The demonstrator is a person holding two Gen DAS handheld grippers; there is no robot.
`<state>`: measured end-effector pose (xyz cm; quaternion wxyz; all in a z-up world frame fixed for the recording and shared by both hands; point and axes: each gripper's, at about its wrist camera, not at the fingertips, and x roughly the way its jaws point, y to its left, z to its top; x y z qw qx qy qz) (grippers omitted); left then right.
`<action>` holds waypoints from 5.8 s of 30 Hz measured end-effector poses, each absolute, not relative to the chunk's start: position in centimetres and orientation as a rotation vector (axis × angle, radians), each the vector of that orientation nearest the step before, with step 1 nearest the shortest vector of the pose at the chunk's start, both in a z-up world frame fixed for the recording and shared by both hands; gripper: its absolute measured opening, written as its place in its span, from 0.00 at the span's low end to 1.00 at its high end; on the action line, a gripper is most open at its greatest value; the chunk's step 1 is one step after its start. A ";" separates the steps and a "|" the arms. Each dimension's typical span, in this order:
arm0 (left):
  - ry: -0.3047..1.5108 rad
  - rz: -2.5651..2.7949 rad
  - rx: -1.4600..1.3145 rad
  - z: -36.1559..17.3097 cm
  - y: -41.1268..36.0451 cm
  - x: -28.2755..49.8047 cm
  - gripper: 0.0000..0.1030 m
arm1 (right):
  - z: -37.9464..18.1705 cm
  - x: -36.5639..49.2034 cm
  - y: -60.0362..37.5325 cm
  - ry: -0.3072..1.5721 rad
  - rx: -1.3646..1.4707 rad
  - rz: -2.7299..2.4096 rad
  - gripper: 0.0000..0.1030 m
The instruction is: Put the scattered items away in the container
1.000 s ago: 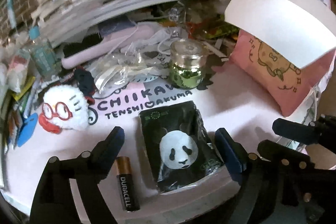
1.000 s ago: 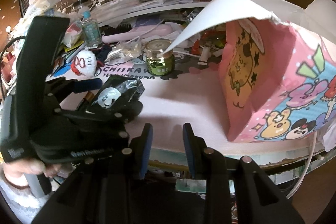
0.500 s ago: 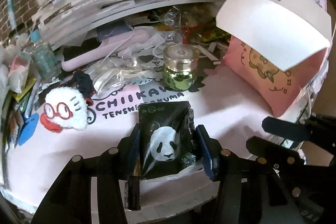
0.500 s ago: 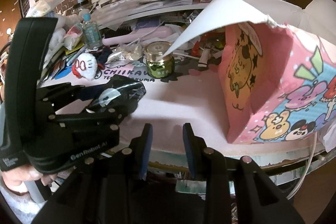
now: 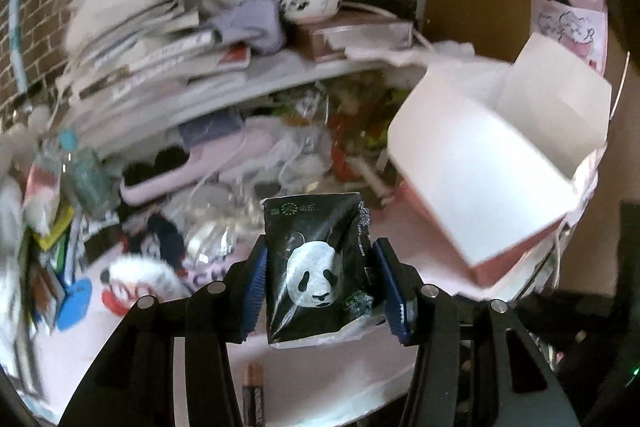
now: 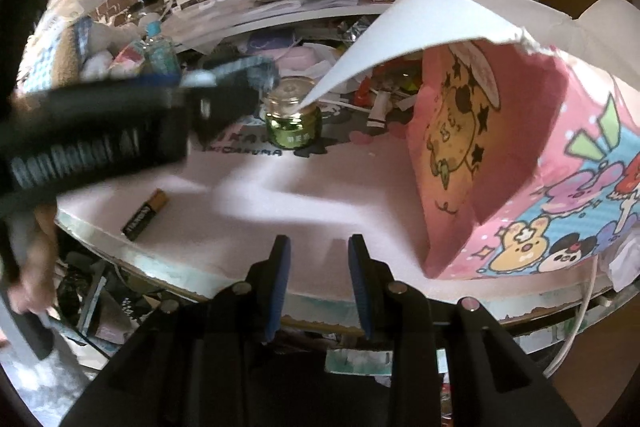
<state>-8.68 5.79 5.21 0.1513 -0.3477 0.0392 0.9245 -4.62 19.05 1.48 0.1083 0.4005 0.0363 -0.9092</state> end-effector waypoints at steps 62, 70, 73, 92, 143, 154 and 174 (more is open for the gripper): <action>0.186 2.575 -0.815 14.8 6.5 -8.9 0.94 | 1.4 -6.1 17.7 0.064 1.190 -2.654 0.27; -0.035 2.734 -0.895 10.3 -1.0 -6.0 0.94 | 1.1 -6.2 15.9 0.061 1.179 -2.618 0.34; -0.071 2.768 -0.950 8.8 -2.6 -5.6 0.94 | 1.2 -6.3 15.1 0.046 1.172 -2.600 0.34; -0.039 3.003 -0.989 8.3 -5.8 -4.7 0.94 | 1.2 -4.8 8.3 0.065 1.112 -2.484 0.41; -0.139 2.937 -1.003 7.4 -2.9 -6.5 0.94 | 2.5 -4.6 13.8 0.265 0.983 -2.760 0.10; -0.138 2.810 -0.959 8.5 1.5 -6.7 0.94 | 3.9 -1.1 18.4 0.439 1.060 -2.764 0.10; -0.055 2.762 -0.902 9.8 5.2 -5.8 0.94 | 11.9 3.4 21.6 0.591 0.770 -2.944 0.10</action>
